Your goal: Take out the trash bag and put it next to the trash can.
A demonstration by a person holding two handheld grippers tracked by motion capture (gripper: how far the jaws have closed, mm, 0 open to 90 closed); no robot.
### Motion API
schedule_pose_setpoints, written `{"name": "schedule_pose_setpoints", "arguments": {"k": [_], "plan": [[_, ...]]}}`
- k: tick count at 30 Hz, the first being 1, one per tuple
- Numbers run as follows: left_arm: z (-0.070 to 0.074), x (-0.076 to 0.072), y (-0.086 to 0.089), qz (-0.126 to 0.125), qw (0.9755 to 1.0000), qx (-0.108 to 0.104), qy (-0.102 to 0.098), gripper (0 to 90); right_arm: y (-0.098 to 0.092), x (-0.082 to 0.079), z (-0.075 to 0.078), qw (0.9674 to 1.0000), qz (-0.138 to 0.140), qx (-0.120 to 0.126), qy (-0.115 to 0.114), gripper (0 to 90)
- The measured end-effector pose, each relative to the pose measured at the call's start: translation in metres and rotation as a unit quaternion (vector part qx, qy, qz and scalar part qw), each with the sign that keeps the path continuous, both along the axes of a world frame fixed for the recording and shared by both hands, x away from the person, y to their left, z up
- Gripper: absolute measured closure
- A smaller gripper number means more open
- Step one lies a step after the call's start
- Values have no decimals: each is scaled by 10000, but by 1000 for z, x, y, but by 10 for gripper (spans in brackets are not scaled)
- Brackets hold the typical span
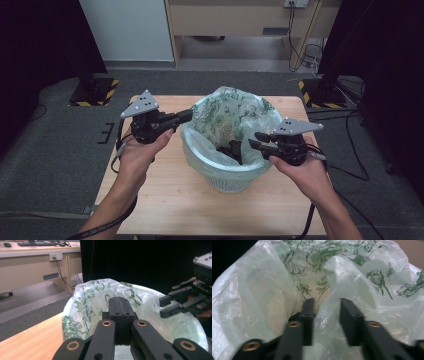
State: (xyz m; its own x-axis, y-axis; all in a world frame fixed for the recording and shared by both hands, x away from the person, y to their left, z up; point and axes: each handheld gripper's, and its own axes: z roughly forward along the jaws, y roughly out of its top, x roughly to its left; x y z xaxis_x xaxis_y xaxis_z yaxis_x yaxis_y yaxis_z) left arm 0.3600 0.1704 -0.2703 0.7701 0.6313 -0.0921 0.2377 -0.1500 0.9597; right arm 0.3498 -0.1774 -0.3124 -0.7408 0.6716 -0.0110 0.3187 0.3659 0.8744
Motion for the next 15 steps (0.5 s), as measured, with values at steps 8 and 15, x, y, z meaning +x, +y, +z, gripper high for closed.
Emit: {"name": "schedule_pose_setpoints", "arguments": {"k": [8, 15], "plan": [[-12, -6, -13, -243, 9995, 181, -50, 787, -6, 3, 10, 9996, -39, 264, 94, 900], [-19, -7, -22, -374, 9986, 377, 3, 428, -11, 7, 25, 9955, -30, 884, 338, 900]]}}
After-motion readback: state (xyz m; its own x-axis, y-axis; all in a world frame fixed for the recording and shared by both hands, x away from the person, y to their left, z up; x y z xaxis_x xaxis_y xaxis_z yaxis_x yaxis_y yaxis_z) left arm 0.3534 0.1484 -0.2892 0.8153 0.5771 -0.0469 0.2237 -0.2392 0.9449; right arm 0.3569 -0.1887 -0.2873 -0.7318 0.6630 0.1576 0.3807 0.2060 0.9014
